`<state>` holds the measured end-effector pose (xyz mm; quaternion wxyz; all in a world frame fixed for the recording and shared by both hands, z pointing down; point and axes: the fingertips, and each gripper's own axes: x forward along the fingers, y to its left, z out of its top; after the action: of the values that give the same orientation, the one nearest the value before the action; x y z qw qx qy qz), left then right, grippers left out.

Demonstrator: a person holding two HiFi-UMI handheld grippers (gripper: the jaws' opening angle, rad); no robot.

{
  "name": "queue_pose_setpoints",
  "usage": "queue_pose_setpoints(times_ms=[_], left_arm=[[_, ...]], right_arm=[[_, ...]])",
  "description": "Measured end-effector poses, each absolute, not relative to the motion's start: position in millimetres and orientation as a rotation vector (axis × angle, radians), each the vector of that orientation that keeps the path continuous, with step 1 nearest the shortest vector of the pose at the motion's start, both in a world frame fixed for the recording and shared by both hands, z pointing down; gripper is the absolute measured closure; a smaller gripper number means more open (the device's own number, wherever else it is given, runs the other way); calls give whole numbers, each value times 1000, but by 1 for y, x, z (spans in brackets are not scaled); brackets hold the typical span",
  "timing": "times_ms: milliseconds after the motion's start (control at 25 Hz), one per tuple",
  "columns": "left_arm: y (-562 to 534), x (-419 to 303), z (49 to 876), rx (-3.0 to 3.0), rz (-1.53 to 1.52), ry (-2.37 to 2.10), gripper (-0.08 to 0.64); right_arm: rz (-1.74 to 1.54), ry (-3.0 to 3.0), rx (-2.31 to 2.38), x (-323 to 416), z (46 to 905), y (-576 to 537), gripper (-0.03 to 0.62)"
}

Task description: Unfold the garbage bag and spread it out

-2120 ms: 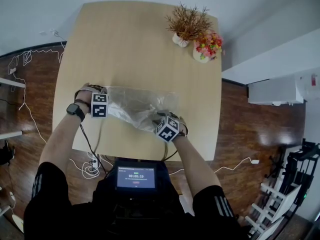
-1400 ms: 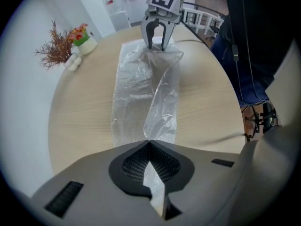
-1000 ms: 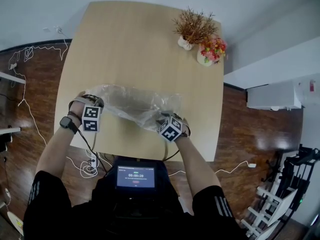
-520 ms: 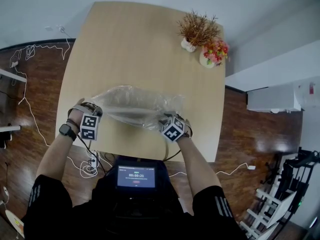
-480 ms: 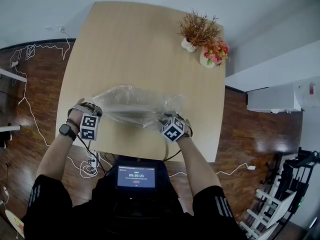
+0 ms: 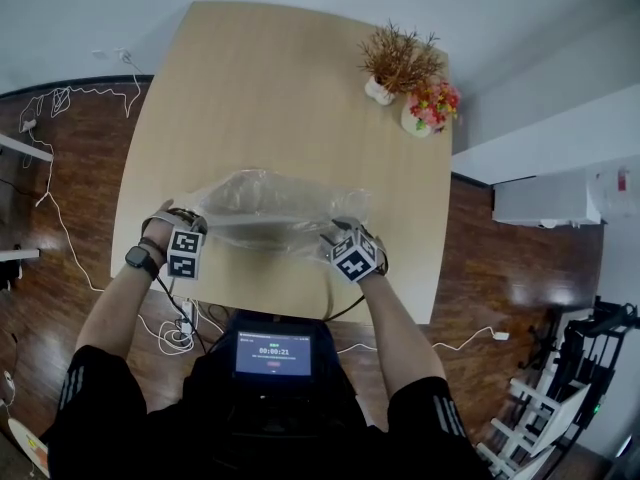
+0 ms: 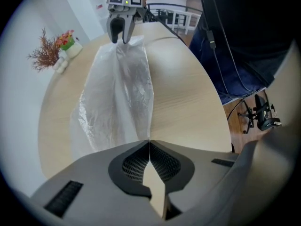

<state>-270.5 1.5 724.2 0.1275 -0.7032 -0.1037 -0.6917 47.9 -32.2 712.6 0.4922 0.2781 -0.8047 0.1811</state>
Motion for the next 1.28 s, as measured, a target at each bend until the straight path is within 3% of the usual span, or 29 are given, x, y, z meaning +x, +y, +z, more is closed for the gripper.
queue_pose_setpoints(times_ms=[320, 480, 640, 1280], left_arm=[[1, -265, 720, -2103, -1997, -269, 554], [4, -265, 721, -2119, -2005, -273, 495], [5, -261, 727, -2154, -1982, -243, 480], [-39, -210, 648, -2361, -1688, 167, 472]], right_arm=[[333, -2101, 725, 7, 649, -53, 373], [305, -2133, 626, -30, 661, -41, 373], [290, -2090, 500, -53, 686, -26, 373], [280, -1958, 370, -50, 737, -1, 350]])
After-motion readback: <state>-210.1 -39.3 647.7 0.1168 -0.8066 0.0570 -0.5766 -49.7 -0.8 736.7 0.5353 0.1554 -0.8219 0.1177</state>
